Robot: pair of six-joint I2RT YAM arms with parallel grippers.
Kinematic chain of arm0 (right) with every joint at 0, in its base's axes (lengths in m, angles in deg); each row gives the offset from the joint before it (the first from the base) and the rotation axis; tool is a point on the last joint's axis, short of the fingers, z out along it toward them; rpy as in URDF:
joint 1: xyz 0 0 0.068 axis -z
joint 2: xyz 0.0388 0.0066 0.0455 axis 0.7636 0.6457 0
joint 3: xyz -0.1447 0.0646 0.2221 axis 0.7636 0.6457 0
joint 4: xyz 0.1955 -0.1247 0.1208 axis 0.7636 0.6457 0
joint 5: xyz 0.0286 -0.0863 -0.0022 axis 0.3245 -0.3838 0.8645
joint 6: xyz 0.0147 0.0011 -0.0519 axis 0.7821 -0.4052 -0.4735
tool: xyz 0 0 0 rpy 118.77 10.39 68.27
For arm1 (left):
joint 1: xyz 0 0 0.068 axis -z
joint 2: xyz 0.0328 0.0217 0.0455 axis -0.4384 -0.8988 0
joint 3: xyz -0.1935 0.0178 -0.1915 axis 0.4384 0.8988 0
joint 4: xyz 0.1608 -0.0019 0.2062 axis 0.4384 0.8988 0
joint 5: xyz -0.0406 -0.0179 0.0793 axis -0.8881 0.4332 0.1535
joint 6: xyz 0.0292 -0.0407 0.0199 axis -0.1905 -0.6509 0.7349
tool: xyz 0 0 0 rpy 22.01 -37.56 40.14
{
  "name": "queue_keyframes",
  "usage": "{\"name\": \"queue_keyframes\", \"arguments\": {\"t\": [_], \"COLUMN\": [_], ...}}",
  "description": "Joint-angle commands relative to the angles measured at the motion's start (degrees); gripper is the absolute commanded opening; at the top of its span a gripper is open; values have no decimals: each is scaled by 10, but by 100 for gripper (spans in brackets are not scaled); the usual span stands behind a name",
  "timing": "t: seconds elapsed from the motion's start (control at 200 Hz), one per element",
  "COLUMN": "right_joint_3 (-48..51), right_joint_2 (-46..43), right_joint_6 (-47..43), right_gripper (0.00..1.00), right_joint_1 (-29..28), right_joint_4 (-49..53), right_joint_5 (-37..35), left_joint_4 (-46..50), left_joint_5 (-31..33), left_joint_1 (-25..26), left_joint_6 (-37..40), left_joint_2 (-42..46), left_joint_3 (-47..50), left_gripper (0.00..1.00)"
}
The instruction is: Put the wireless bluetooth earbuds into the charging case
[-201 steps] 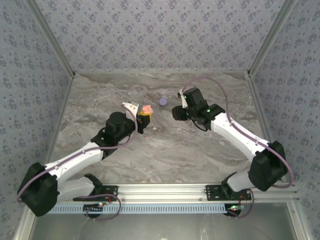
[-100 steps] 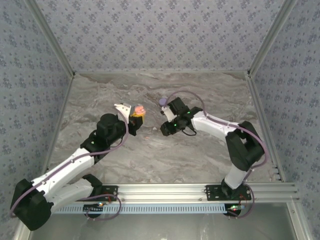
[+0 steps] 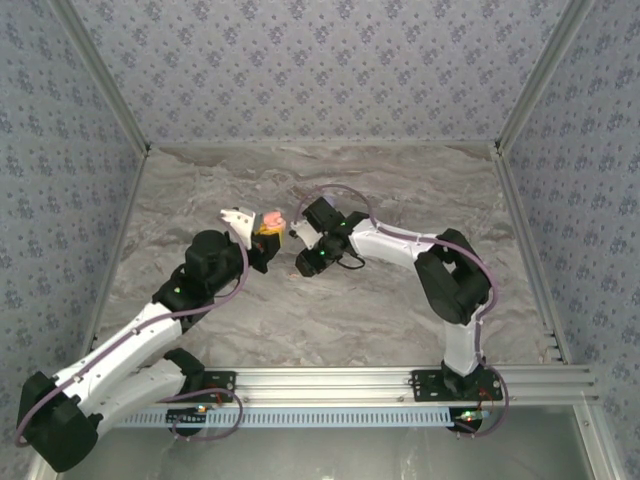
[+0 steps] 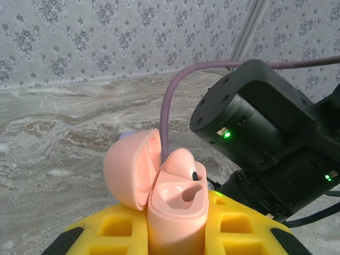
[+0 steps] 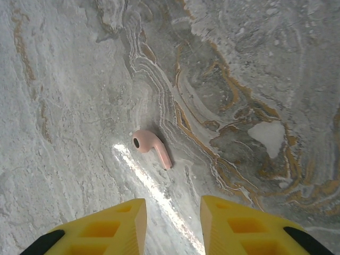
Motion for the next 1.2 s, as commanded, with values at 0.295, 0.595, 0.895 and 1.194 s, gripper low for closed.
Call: {"name": "queue_keyframes", "arguments": {"t": [0.295,0.595,0.895,1.194], "right_joint_3": [-51,-83,-101,-110], "right_joint_2": [46,81,105,125], "right_joint_6": [-32,-35,-36,-40], "right_gripper": [33,31,29,28], "right_joint_1": [-22,-24,-26,-30], "right_joint_4": [52,60,65,73], "right_joint_5": [-5,-1,-5,-8], "left_joint_4": [0,-2,-1,-2], "left_joint_5": [6,6,7,7], "left_joint_1": [-3,-3,-3,-4], "left_joint_6": [8,6,4,2], "left_joint_2": [18,18,23,25], "left_joint_3": [2,2,3,5], "left_gripper": [16,17,17,17]}}
